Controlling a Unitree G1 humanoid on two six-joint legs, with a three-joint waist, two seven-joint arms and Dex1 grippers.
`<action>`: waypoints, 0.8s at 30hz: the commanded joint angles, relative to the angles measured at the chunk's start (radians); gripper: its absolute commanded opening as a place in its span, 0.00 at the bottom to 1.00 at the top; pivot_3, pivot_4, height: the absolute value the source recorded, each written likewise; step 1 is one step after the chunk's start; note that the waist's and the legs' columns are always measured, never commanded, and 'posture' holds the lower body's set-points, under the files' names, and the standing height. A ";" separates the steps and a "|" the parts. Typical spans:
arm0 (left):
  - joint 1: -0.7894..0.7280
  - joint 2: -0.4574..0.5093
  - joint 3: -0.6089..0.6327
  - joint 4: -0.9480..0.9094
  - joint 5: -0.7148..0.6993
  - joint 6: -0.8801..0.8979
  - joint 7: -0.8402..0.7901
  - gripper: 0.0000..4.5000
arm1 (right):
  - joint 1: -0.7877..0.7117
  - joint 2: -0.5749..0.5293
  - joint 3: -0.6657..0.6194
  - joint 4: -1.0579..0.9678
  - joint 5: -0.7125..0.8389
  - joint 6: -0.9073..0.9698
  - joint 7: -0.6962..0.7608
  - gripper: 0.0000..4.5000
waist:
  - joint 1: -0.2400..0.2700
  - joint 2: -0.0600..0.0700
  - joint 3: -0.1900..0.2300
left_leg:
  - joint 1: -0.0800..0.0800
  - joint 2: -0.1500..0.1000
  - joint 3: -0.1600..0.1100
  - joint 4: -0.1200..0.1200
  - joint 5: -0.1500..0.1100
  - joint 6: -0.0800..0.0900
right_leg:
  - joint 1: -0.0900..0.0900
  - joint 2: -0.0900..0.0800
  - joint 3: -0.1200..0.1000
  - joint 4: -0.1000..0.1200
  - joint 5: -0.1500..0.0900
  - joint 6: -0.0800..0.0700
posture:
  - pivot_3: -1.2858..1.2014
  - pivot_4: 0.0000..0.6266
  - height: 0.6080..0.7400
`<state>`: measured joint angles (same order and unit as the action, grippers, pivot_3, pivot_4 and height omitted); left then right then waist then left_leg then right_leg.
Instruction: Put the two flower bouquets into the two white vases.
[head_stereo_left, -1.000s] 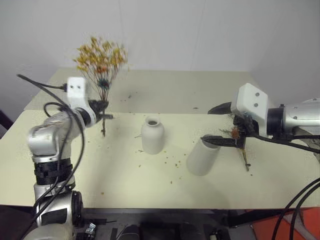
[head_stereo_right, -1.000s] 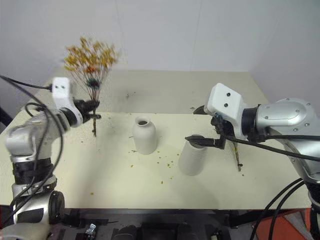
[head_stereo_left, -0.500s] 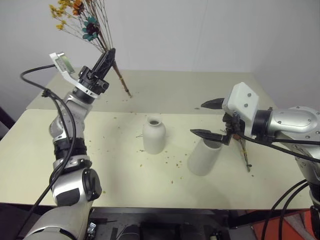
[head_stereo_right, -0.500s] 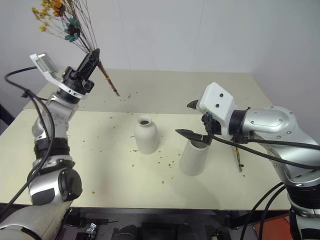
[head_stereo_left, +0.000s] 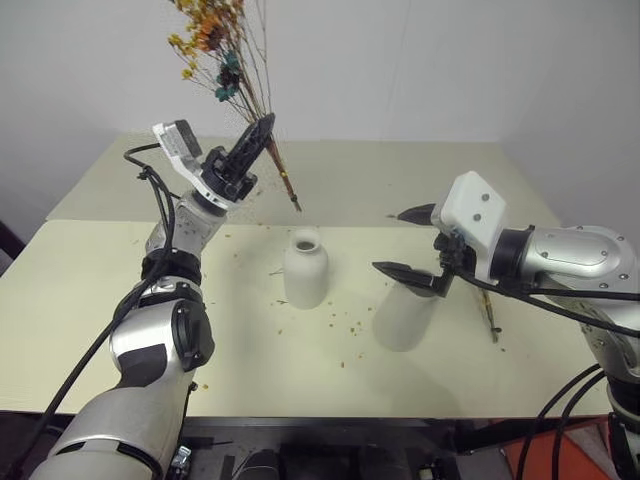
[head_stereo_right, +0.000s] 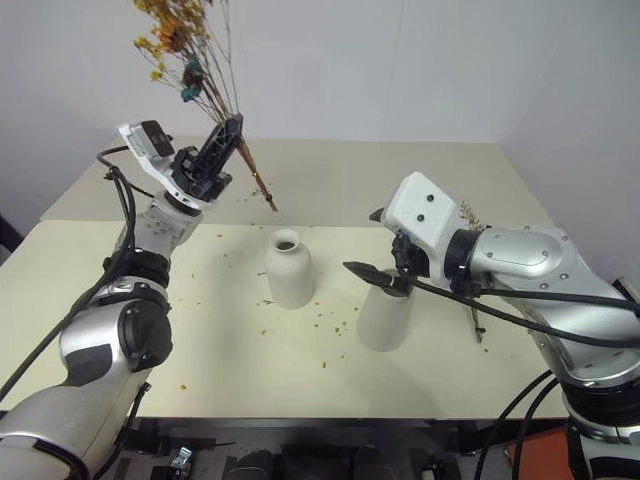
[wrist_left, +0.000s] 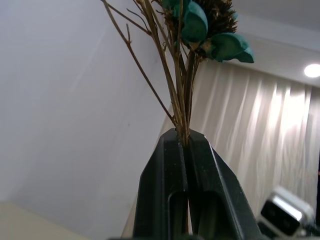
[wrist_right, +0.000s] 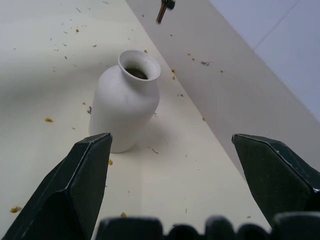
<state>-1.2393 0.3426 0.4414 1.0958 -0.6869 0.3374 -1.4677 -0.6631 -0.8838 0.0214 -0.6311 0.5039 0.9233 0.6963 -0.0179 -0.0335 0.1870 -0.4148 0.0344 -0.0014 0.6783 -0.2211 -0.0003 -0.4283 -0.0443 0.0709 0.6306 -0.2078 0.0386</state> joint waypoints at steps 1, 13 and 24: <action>-0.038 -0.015 -0.026 0.026 0.047 -0.055 -0.045 0.02 | -0.023 0.007 -0.035 -0.041 0.009 0.021 -0.029 1.00 | 0.001 0.000 0.000 | 0.000 0.000 0.000 0.000 0.000 0.000 | 0.000 0.000 0.000 0.000 0.000 0.000 | 0.52 0.24 1.00; -0.014 -0.047 -0.080 0.041 0.159 -0.193 -0.093 0.02 | -0.026 0.004 -0.051 -0.063 0.028 0.054 -0.053 1.00 | 0.000 0.000 0.000 | 0.000 0.000 0.000 0.000 0.000 0.000 | 0.000 0.000 0.000 0.000 0.000 0.000 | 0.52 0.24 1.00; 0.017 -0.025 -0.106 0.003 0.192 -0.214 -0.137 0.02 | -0.034 0.006 -0.029 -0.029 0.016 0.031 -0.056 1.00 | 0.001 0.000 0.000 | 0.000 0.000 0.000 0.000 0.000 0.000 | 0.000 0.000 0.000 0.000 0.000 0.000 | 0.52 0.24 1.00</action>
<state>-1.2230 0.3122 0.3424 1.1340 -0.5018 0.1442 -1.5921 -0.6706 -0.8760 0.0170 -0.6553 0.5315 0.9715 0.6480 -0.0174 -0.0335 0.1869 -0.4151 0.0344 -0.0015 0.6783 -0.2211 -0.0003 -0.4285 -0.0443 0.0710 0.6305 -0.2078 0.0386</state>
